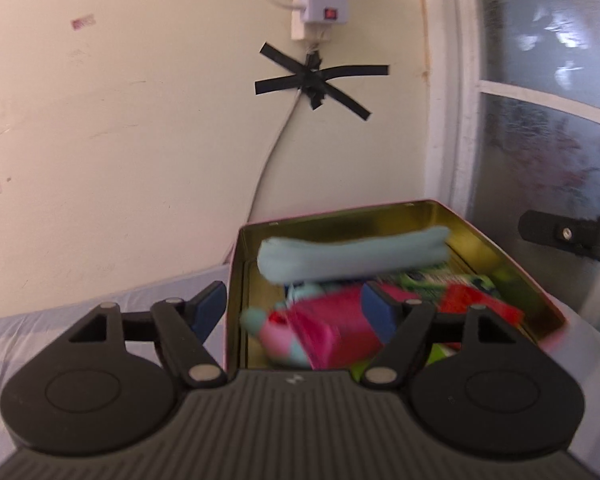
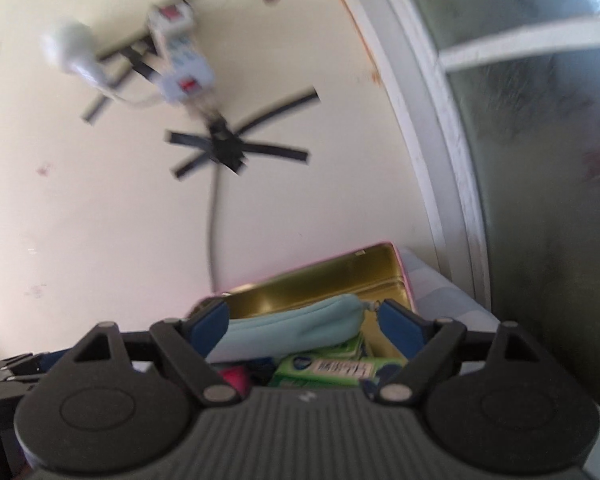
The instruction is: Organize objects
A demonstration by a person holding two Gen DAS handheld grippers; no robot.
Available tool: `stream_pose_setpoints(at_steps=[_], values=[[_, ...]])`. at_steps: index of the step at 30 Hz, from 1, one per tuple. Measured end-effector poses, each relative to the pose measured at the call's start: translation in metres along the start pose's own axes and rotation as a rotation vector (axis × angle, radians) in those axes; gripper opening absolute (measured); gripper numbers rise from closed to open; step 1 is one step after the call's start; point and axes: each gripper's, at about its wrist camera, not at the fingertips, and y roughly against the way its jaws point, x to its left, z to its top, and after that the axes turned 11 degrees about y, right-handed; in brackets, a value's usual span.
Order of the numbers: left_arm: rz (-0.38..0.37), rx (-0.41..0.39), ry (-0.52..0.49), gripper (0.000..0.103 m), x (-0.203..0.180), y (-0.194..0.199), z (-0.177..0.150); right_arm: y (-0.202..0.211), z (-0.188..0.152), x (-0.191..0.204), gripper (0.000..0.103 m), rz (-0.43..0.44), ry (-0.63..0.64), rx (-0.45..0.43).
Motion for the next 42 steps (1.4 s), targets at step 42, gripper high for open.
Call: stream_pose_setpoints(at_steps=[42], values=[[0.075,0.161,0.096,0.103,0.060,0.080,-0.132,0.147,-0.152,0.133,0.103,0.026,0.048,0.049]])
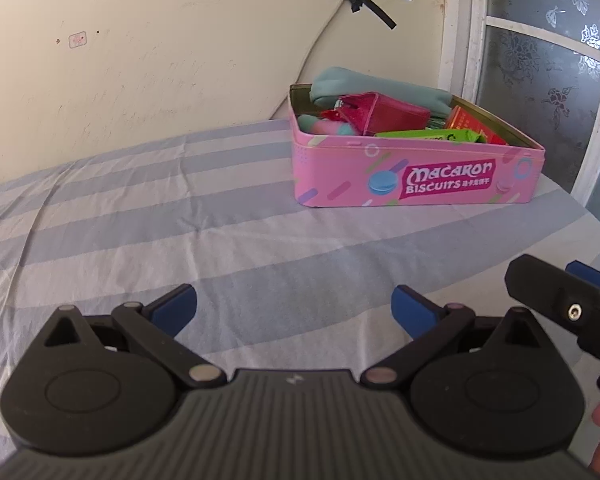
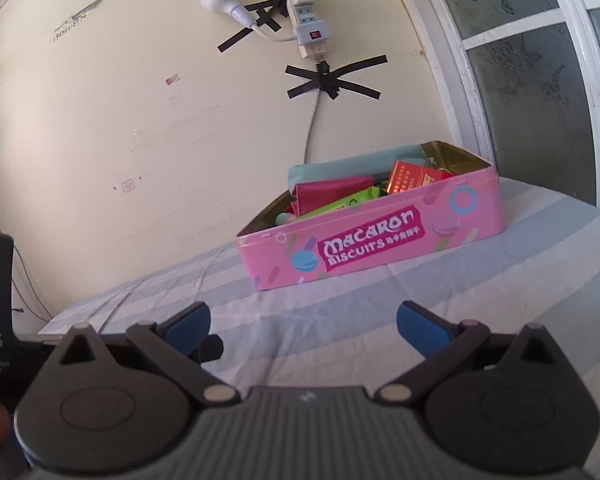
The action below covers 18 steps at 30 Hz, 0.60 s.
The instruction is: Organize objects
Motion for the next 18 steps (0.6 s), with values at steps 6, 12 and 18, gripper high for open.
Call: stream_pose_setpoints(at_steps=[6,12,18], values=[[0.023,-0.007,0.005,0.103,0.004,-0.004,0.000,-0.002,-0.003,0.000,0.103,-0.017,-0.026,-0.017],[0.063,-0.018,-0.008,0.103,0.005,-0.010,-0.001,-0.004,-0.004,-0.006,0.103,-0.042,-0.069,-0.034],[0.076,-0.035,-0.004,0.103,0.008,-0.011,-0.001,-0.011,-0.008,-0.009,0.103,-0.042,-0.085,-0.013]])
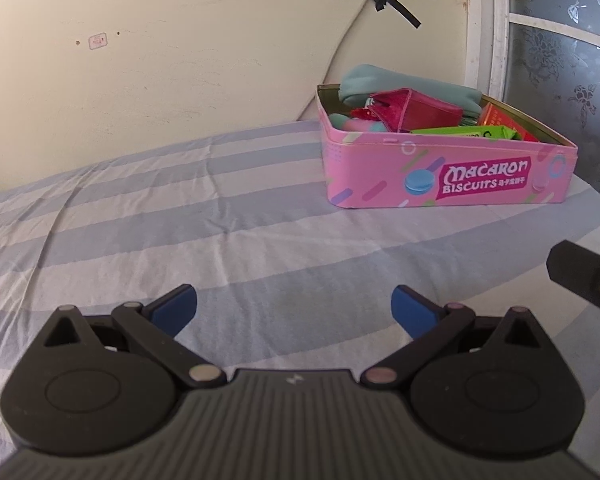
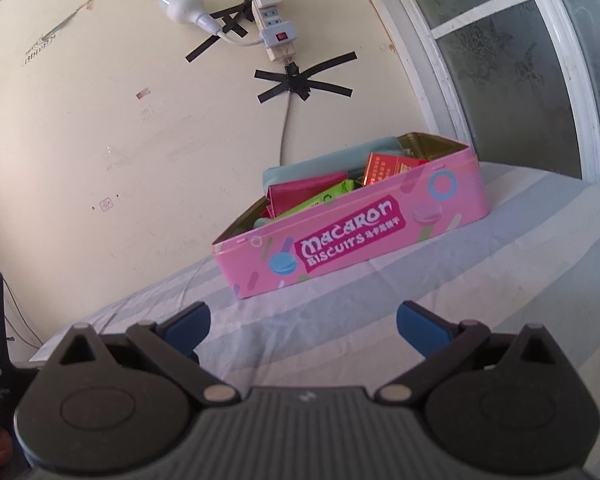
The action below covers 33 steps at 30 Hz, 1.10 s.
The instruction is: Organize objects
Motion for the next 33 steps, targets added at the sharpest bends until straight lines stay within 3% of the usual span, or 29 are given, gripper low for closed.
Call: stream_pose_setpoints(at_steps=[26,33], values=[[0.046,-0.076,0.003,0.103,-0.001,0.011,0.004,-0.007,-0.005,-0.006,0.103,-0.015,-0.032,0.006],[0.066,-0.061,-0.020,0.103,-0.006,0.010,0.003,-0.006,-0.005,-0.007,0.103,-0.015,-0.038,0.011]])
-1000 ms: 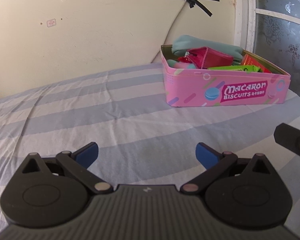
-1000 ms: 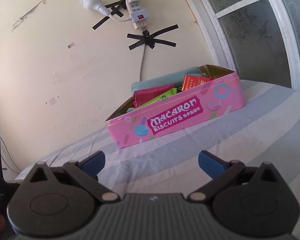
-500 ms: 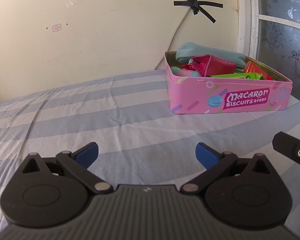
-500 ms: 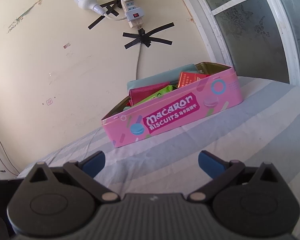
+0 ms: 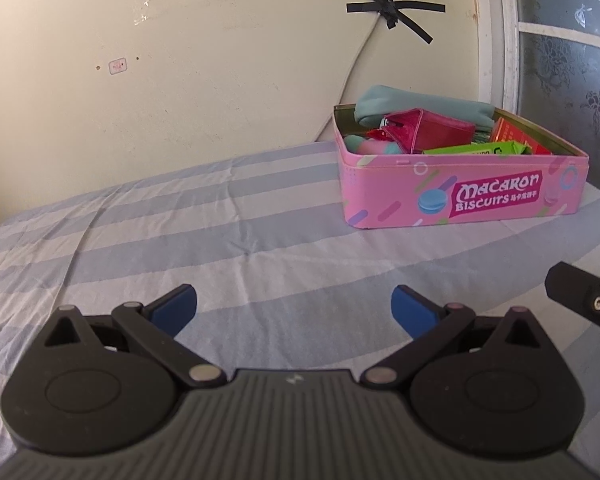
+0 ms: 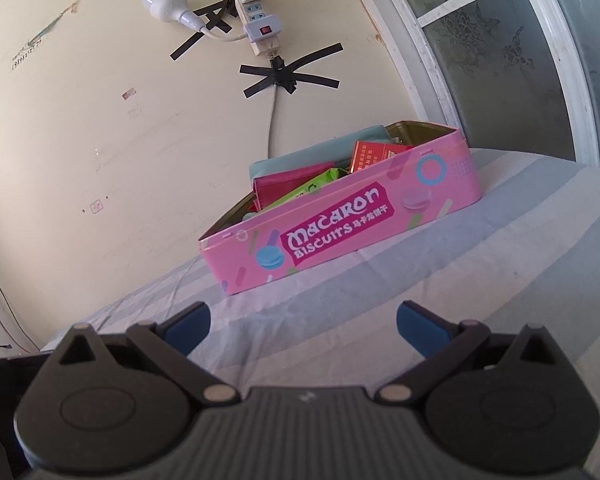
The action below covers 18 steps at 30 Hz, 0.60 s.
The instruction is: Organize objects
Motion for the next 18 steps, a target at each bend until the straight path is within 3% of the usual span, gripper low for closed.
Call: stream_pose_setpoints(at_steps=[18], values=[[-0.009,0.073,-0.006,0.103,-0.0024,-0.0091,-0.0037,-0.0028,-0.0029,-0.0022,0.103,-0.002,-0.018,0.020]])
